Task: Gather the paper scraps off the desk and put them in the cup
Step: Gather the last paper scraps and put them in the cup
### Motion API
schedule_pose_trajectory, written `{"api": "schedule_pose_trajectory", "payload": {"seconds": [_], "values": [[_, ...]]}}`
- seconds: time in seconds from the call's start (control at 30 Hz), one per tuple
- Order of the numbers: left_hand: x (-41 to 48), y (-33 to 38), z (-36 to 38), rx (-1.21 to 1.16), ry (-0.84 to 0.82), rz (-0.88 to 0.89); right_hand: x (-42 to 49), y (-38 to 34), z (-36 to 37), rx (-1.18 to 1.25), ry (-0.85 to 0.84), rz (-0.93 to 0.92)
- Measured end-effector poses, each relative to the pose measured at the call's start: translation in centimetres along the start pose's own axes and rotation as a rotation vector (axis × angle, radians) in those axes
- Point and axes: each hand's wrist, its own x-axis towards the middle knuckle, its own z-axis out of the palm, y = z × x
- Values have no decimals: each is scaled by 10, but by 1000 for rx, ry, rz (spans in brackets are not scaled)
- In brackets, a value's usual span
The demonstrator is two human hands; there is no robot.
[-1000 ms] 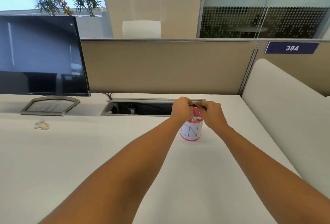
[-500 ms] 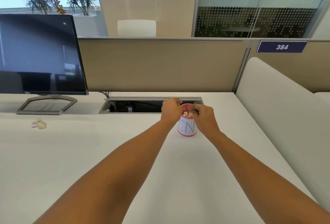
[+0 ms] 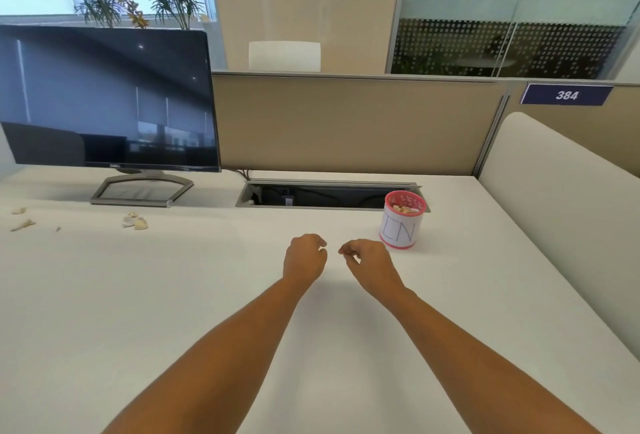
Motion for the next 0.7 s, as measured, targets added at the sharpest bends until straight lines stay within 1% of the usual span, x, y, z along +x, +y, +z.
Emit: {"api": "schedule_pose_trajectory", "payload": {"seconds": [0.27, 0.4, 0.57, 0.7], "values": [[-16, -106, -69, 37, 9, -63, -10, -61, 73, -17, -122, -86], [-12, -166, -119, 67, 42, -124, -2, -107, 116, -42, -190, -122], [-1, -240, -177, 84, 114, -207, 14, -168, 175, -60, -263, -172], [14, -283, -214, 70, 193, -212, 33, -206, 218, -60, -317, -201]]}}
